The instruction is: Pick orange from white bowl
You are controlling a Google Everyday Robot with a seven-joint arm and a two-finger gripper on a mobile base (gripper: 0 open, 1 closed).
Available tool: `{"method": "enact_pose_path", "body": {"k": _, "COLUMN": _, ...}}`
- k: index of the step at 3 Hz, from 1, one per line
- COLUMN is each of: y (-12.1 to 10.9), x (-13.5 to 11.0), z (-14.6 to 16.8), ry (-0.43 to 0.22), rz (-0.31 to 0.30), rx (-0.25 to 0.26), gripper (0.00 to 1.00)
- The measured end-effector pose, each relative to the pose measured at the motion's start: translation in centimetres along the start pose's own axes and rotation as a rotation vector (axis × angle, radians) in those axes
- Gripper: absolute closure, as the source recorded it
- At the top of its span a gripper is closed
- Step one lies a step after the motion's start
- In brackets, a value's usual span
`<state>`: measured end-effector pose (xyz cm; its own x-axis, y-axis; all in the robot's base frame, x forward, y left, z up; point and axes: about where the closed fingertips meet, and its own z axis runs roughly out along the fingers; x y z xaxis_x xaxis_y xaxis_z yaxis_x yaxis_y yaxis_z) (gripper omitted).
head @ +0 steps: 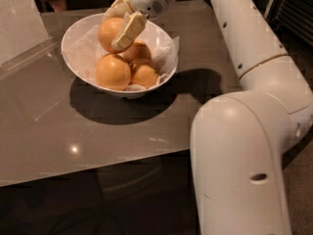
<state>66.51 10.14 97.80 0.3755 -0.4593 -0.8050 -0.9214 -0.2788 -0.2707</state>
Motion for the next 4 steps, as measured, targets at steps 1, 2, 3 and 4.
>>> {"method": "enact_pose_path", "body": {"k": 1, "y": 2.2, "x": -4.1, "z": -1.4, "ry": -0.022, "rz": -0.115, "rx": 0.043, "gripper": 1.00}}
{"method": "enact_pose_path", "body": {"k": 2, "y": 5.2, "x": -6.9, "z": -2.4, "ry": -0.030, "rz": -0.186, "rx": 0.085, "gripper": 1.00}}
{"method": "enact_pose_path", "body": {"k": 3, "y": 7.9, "x": -7.4, "z": -3.0, "ry": -0.063, "rz": -0.200, "rx": 0.122, "gripper": 1.00}}
{"method": "enact_pose_path", "body": {"k": 4, "y": 10.7, "x": -8.2, "z": -3.8, "ry": -0.073, "rz": -0.218, "rx": 0.173, "gripper": 1.00}}
